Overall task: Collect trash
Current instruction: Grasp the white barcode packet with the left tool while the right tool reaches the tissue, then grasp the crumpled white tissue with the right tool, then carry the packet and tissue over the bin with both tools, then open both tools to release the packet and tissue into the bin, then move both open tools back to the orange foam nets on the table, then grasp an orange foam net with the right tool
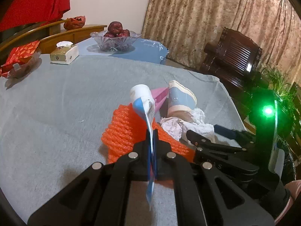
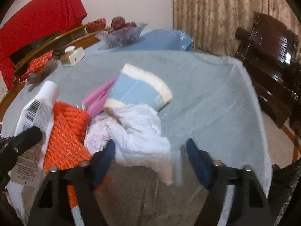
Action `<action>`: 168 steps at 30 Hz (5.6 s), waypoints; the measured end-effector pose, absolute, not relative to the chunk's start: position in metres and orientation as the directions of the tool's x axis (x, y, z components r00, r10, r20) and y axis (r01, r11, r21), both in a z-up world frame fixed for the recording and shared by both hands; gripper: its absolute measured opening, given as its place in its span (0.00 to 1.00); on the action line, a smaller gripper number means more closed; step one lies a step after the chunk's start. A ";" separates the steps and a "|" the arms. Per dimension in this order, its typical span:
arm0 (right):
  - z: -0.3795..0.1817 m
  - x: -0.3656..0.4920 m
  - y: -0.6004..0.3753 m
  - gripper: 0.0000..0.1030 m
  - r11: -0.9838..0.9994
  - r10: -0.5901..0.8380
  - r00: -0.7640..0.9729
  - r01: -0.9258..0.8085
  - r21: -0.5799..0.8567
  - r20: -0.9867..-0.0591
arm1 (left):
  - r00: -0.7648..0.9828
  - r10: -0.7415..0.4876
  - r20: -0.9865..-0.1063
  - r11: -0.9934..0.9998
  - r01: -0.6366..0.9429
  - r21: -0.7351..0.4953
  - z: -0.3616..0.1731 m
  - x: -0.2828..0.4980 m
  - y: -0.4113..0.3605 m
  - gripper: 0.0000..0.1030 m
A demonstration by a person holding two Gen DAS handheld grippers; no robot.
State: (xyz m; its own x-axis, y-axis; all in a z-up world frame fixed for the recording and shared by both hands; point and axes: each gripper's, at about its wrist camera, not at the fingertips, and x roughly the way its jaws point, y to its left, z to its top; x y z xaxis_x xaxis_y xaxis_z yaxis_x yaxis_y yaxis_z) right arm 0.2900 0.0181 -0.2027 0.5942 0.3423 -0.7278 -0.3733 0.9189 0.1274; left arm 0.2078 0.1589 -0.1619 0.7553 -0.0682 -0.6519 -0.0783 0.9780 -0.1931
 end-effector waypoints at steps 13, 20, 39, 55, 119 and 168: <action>-0.165 0.261 -0.004 0.13 0.888 0.431 0.629 -0.424 0.179 -0.647 | 0.783 -0.081 -0.616 0.980 -0.050 -0.192 -0.139 0.198 0.149 0.02; -0.129 0.235 -0.029 0.13 0.892 0.436 0.689 -0.415 0.178 -0.578 | 0.792 -0.107 -0.601 0.982 -0.009 -0.188 -0.123 0.185 0.127 0.02; -0.065 0.157 -0.111 0.13 0.924 0.382 0.800 -0.347 0.161 -0.463 | 0.816 -0.238 -0.526 0.968 0.153 -0.200 -0.075 0.140 0.046 0.02; -0.064 0.107 -0.212 0.13 0.976 0.210 0.860 -0.159 0.148 -0.466 | 0.755 -0.390 -0.527 0.920 0.345 -0.186 -0.075 0.124 -0.045 0.02; -0.104 0.111 -0.186 0.94 0.988 0.157 0.832 -0.140 0.072 -0.532 | 0.811 -0.130 -0.570 0.991 0.081 -0.110 -0.106 0.126 0.067 0.82; -0.204 0.243 0.062 0.62 0.866 0.428 0.536 -0.474 0.160 -0.728 | 0.726 0.083 -0.683 0.976 -0.196 -0.090 -0.185 0.172 0.234 0.81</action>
